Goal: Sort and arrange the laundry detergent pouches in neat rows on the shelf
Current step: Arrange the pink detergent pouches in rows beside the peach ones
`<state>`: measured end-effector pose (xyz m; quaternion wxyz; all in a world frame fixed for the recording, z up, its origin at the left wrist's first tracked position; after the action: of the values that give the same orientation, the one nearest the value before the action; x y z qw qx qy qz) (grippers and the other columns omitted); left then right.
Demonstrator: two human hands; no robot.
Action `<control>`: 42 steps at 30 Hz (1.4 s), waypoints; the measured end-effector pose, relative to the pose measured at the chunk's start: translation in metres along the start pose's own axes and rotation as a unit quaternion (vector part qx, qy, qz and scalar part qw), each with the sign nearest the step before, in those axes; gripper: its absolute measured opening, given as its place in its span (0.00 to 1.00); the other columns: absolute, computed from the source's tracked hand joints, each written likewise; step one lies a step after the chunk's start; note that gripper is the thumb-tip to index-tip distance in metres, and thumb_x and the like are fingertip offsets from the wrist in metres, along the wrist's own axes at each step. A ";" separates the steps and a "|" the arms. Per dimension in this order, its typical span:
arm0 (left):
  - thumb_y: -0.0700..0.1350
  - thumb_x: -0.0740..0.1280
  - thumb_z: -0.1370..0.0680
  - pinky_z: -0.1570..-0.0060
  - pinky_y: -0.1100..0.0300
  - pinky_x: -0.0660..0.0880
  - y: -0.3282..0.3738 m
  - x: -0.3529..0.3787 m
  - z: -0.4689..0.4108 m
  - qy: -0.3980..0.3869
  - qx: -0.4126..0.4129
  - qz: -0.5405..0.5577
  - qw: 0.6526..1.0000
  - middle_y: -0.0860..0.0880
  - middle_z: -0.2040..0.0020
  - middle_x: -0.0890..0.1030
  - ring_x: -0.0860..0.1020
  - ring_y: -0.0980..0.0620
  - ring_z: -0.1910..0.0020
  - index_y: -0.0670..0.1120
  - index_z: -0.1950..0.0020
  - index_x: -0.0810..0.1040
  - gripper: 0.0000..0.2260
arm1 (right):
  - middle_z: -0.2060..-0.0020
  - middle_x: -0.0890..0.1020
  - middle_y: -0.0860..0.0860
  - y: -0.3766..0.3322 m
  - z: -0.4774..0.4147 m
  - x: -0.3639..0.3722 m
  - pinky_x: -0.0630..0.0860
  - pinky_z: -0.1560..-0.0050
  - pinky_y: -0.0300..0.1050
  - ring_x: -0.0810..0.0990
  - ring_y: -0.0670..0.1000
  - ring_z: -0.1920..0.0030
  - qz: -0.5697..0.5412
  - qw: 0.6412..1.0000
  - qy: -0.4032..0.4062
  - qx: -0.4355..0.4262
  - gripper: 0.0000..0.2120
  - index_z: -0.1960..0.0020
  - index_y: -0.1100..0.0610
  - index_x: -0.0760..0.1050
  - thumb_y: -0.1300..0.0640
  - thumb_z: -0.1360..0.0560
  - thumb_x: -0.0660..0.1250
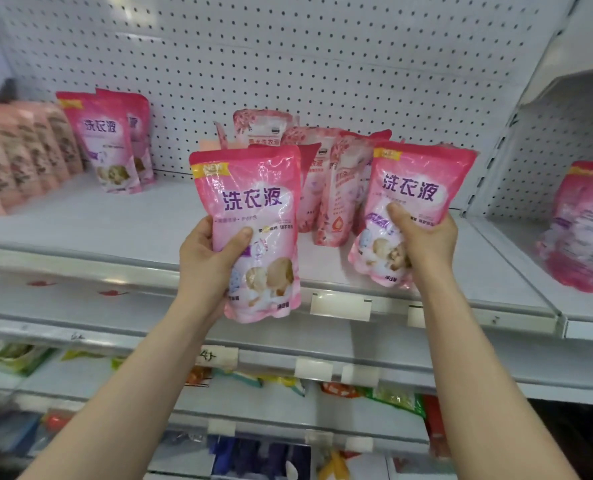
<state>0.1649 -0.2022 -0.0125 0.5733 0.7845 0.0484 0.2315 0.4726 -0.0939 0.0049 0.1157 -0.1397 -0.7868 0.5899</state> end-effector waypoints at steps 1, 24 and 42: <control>0.37 0.70 0.25 0.53 0.50 0.82 0.001 -0.004 0.000 0.002 0.000 0.000 1.000 0.43 0.46 0.84 0.84 0.44 0.50 0.40 0.39 0.76 0.15 | 0.52 0.86 0.47 -0.007 0.008 0.001 0.82 0.47 0.54 0.86 0.47 0.52 -0.002 1.000 -0.002 -0.005 0.24 0.44 0.50 0.80 0.48 0.38 0.81; 0.37 0.68 0.23 0.51 0.50 0.81 0.044 -0.238 -0.096 0.008 -0.003 0.022 1.000 0.43 0.44 0.83 0.83 0.43 0.47 0.41 0.38 0.75 0.14 | 0.52 0.87 0.47 -0.053 0.207 0.245 0.83 0.52 0.46 0.86 0.48 0.51 -0.073 0.992 -0.102 0.000 0.20 0.42 0.55 0.79 0.61 0.33 0.79; 0.37 0.67 0.23 0.42 0.38 0.75 0.092 -0.389 -0.179 0.092 0.081 -0.009 0.992 0.45 0.42 0.82 0.81 0.42 0.43 0.46 0.37 0.74 0.15 | 0.52 0.85 0.49 -0.032 0.120 0.540 0.82 0.46 0.51 0.85 0.49 0.52 -0.033 0.977 -0.208 0.017 0.21 0.43 0.54 0.77 0.58 0.33 0.80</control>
<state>-0.2730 -0.2092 -0.0050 0.5029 0.8034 0.1262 0.2929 -0.0762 -0.0180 0.0119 -0.0291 0.0141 -0.7879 0.6149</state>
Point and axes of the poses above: each hand's wrist, its own z-axis away from the middle knuckle, its own x-axis out of the palm, y = z × x, the point moved 5 cm from there along -z, towards the middle knuckle
